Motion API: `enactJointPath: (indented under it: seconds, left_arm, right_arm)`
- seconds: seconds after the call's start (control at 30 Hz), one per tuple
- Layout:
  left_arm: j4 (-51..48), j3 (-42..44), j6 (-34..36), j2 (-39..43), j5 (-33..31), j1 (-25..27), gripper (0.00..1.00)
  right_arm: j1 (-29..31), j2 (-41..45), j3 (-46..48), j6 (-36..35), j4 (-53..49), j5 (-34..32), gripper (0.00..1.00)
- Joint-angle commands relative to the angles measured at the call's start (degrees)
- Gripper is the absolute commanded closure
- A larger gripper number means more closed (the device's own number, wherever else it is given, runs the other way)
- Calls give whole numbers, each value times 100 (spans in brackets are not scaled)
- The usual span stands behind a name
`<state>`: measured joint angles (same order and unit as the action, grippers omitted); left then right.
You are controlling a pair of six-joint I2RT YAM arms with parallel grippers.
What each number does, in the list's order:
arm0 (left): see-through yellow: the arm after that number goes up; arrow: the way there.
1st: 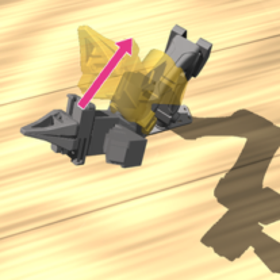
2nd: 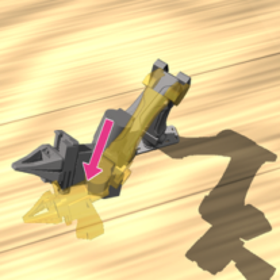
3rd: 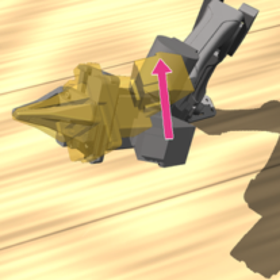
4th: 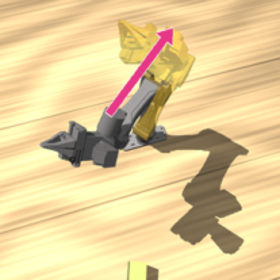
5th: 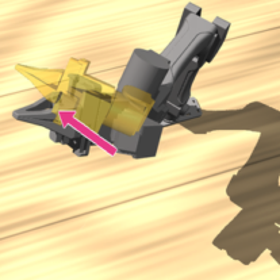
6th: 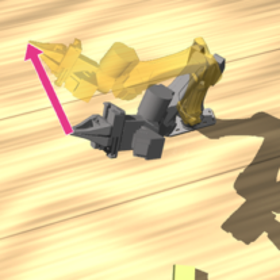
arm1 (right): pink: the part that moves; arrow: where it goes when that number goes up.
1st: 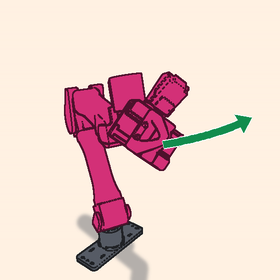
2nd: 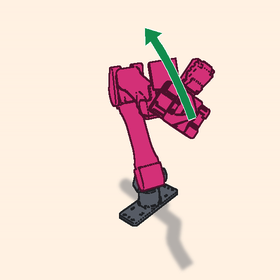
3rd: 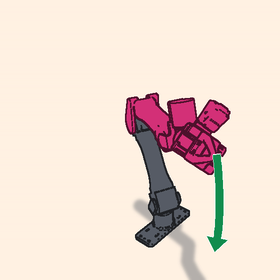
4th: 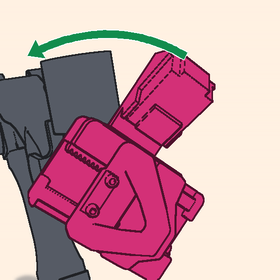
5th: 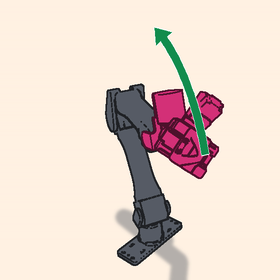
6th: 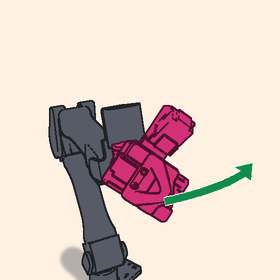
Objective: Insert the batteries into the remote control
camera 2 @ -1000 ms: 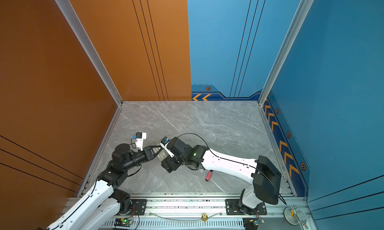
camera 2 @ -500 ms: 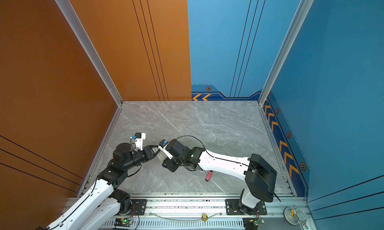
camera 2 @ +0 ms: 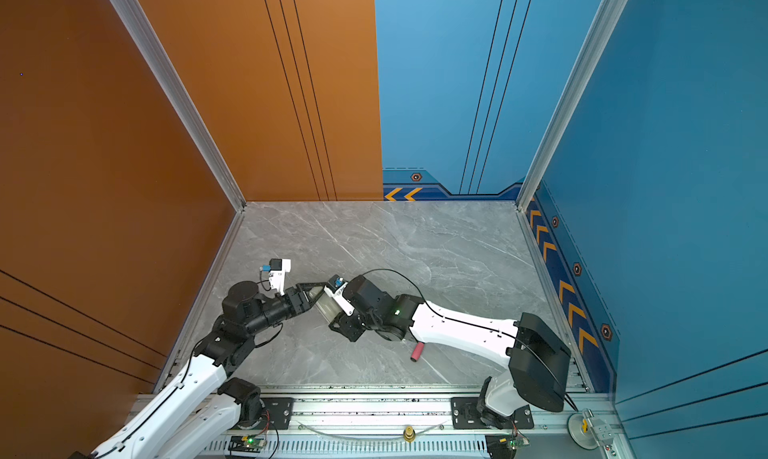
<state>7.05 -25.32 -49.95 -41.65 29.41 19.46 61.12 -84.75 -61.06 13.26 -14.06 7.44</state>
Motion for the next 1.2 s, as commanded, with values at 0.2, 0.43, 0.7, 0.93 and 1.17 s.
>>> enactJointPath:
  seconds: [0.2,0.43,0.7,0.93,1.17]
  left_arm:
    - [785,-302,441,57,1124,-40,2]
    - [1189,-499,642,212,1697,137,2]
    - [1797,-764,765,-55,1994,827,0]
    - [2072,-799,751,-181,1947,1124,5]
    - [2167,-852,744,-299,1937,1232,19]
  right_arm:
    - [-553,1018,622,44,557,982,92]
    - [-835,1788,931,180,1204,1939,92]
    - [-852,1952,1113,531,2001,2431,92]
    - [-908,2142,1445,756,2784,2654,94]
    - [-927,2143,1597,888,3197,2930,94]
